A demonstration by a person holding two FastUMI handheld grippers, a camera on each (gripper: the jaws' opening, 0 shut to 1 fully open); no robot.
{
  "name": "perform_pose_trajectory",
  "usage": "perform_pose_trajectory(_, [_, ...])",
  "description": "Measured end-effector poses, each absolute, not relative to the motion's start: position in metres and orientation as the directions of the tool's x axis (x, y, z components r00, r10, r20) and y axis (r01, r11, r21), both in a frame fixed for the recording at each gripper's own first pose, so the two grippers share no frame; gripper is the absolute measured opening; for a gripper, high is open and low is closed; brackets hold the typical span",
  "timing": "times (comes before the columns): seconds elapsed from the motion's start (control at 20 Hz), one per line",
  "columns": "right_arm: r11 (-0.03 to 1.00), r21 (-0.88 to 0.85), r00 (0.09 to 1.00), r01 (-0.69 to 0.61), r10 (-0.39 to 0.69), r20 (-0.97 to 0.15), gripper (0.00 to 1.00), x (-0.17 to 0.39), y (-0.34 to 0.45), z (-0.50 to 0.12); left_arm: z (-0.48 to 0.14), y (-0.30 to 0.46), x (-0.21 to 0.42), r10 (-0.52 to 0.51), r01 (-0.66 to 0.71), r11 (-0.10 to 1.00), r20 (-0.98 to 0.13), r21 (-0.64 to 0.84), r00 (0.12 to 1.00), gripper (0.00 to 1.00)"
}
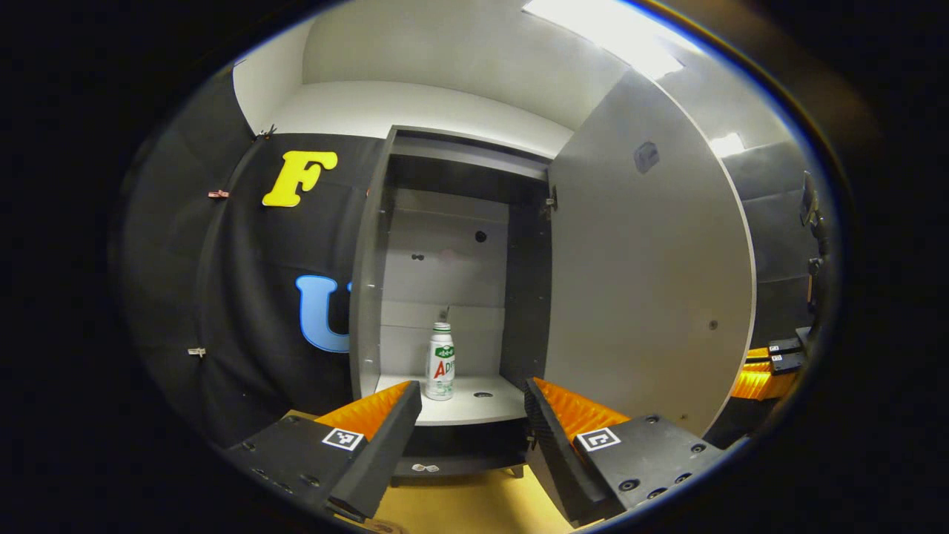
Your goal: Open the cabinet door with the right hand, grasp the bottle in the cabinet with the left hand and place it on the coaster, then close the cabinet door with the right hand.
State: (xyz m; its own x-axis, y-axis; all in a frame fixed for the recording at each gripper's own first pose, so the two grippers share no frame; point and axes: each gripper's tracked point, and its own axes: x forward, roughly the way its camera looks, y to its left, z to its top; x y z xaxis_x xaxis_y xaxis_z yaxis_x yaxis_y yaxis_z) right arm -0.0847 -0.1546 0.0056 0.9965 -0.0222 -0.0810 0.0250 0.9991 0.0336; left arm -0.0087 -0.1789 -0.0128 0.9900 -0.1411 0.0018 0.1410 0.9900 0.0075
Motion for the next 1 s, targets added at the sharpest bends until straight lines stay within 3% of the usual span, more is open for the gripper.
perform_pose_trajectory(0.1, [0.997,0.025,0.995,0.066,-0.064,-0.081,0.16,-0.086,-0.174,0.006,-0.013,-0.186,-0.007,-0.148,0.148,0.989,-0.002,0.006,0.989,0.89])
perform_pose_trajectory(0.15, [0.996,0.04,0.994,0.075,-0.072,-0.08,0.23,-0.09,-0.182,0.007,-0.013,-0.188,-0.006,-0.149,0.149,0.989,-0.002,0.005,0.989,0.89])
perform_pose_trajectory(0.2, [0.995,0.062,0.994,0.081,-0.076,-0.084,0.13,-0.097,-0.192,0.005,-0.014,-0.19,-0.004,-0.15,0.15,0.989,-0.001,0.003,0.989,0.89])
perform_pose_trajectory(0.55, [0.989,0.102,0.992,0.104,-0.097,-0.075,0.13,-0.111,-0.208,0.006,-0.031,-0.175,0.025,-0.13,0.13,0.992,-0.037,0.002,0.991,0.89])
perform_pose_trajectory(0.9, [0.968,0.019,0.968,0.249,-0.249,0.013,0.13,-0.142,-0.216,0.032,-0.039,-0.156,0.118,-0.206,0.207,0.978,-0.042,0.033,0.978,0.89])
perform_pose_trajectory(1.0, [0.952,-0.005,0.952,0.307,-0.307,0.01,0.13,-0.148,-0.214,0.032,-0.041,-0.147,0.153,-0.217,0.218,0.974,-0.035,0.065,0.976,0.84])
